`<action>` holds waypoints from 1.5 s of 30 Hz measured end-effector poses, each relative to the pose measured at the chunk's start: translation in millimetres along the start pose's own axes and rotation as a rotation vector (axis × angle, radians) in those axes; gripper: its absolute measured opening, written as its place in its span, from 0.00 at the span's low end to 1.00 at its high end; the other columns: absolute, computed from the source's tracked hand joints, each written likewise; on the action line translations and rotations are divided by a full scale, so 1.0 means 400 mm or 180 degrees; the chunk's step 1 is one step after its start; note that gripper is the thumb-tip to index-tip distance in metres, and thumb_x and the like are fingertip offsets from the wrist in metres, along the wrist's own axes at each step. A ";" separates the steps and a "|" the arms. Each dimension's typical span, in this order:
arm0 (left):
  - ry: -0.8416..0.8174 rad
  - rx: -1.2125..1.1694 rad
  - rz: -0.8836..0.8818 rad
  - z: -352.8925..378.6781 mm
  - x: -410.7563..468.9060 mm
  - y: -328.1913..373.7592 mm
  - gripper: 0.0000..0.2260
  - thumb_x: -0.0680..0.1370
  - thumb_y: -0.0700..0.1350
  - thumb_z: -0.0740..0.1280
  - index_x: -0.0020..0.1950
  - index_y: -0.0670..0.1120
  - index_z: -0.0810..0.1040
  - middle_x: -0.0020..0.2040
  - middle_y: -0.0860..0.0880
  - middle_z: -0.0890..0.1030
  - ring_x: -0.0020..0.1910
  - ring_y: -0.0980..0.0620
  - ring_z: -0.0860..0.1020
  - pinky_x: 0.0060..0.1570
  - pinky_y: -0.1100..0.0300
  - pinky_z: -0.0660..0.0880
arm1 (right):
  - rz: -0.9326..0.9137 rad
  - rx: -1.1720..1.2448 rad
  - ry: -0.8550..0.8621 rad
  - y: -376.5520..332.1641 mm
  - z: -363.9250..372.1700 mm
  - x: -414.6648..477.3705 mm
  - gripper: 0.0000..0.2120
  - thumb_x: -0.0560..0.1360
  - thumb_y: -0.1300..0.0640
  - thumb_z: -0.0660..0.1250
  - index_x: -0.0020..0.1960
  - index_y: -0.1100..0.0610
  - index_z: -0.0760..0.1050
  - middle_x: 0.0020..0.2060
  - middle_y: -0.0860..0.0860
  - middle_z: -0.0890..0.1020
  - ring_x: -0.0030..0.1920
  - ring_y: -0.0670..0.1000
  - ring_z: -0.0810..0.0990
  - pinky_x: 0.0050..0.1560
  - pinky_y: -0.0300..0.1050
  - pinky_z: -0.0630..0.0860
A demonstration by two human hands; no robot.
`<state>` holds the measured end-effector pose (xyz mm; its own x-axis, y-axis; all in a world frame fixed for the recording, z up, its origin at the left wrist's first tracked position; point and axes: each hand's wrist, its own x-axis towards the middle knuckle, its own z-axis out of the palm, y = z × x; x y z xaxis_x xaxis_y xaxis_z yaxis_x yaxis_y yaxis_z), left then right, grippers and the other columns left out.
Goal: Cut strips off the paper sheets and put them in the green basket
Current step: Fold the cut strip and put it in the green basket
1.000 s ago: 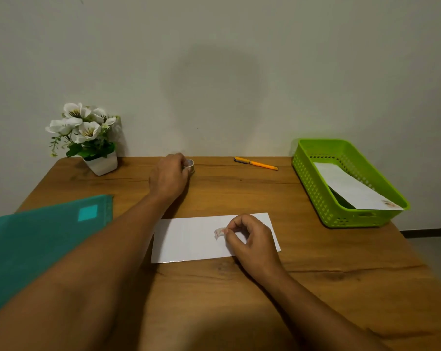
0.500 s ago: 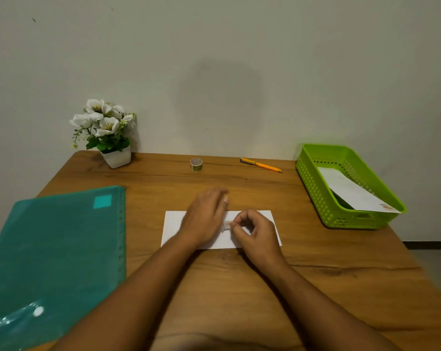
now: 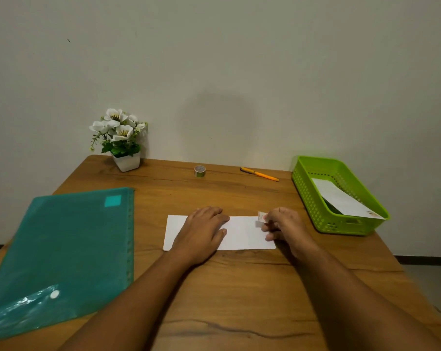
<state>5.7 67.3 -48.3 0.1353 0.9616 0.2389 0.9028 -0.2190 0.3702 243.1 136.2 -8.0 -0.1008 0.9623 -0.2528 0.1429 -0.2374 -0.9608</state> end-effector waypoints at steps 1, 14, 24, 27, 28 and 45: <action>0.0019 0.0014 -0.0021 0.000 0.001 0.003 0.18 0.84 0.53 0.59 0.74 0.54 0.73 0.76 0.53 0.70 0.77 0.53 0.63 0.78 0.50 0.56 | 0.0066 -0.0084 -0.0062 -0.001 -0.015 0.004 0.03 0.78 0.64 0.67 0.46 0.64 0.78 0.37 0.62 0.82 0.33 0.55 0.80 0.32 0.46 0.79; -0.0014 -0.0005 -0.0017 0.045 0.061 0.089 0.19 0.83 0.56 0.61 0.72 0.54 0.72 0.72 0.54 0.72 0.73 0.53 0.65 0.76 0.49 0.59 | 0.0108 -0.1167 -0.0131 -0.004 0.003 0.048 0.09 0.77 0.59 0.69 0.50 0.66 0.79 0.35 0.59 0.83 0.29 0.50 0.79 0.28 0.42 0.77; -0.0202 0.0406 0.0221 0.049 0.050 0.095 0.23 0.86 0.56 0.53 0.81 0.59 0.58 0.78 0.50 0.65 0.78 0.47 0.58 0.78 0.42 0.52 | 0.0104 -0.1368 -0.0190 -0.010 0.015 0.068 0.04 0.74 0.59 0.72 0.43 0.60 0.78 0.33 0.58 0.83 0.31 0.52 0.81 0.30 0.44 0.76; -0.0252 0.0470 0.0248 0.045 0.049 0.097 0.22 0.86 0.56 0.51 0.81 0.61 0.59 0.80 0.49 0.63 0.79 0.47 0.56 0.79 0.42 0.50 | 0.0089 -0.1402 -0.0197 -0.011 0.016 0.069 0.05 0.73 0.59 0.72 0.42 0.61 0.80 0.33 0.58 0.83 0.31 0.53 0.81 0.32 0.45 0.77; -0.0266 0.0479 0.0242 0.044 0.049 0.098 0.21 0.86 0.56 0.51 0.80 0.61 0.60 0.80 0.49 0.62 0.80 0.47 0.55 0.79 0.42 0.49 | 0.0087 -0.1412 -0.0195 -0.011 0.017 0.069 0.05 0.73 0.59 0.72 0.42 0.61 0.80 0.33 0.58 0.83 0.32 0.53 0.81 0.32 0.46 0.77; -0.0318 0.0493 0.0224 0.044 0.049 0.096 0.21 0.86 0.56 0.50 0.79 0.61 0.63 0.81 0.50 0.62 0.80 0.46 0.55 0.79 0.42 0.49 | 0.0133 -0.1499 -0.0139 -0.012 0.018 0.074 0.06 0.73 0.58 0.72 0.43 0.61 0.80 0.31 0.56 0.84 0.31 0.52 0.81 0.32 0.45 0.78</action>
<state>50.3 80.8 -44.9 0.2332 0.9581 0.1663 0.9406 -0.2656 0.2112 232.3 164.7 -11.6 -0.1254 0.9443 -0.3044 0.5777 -0.1799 -0.7962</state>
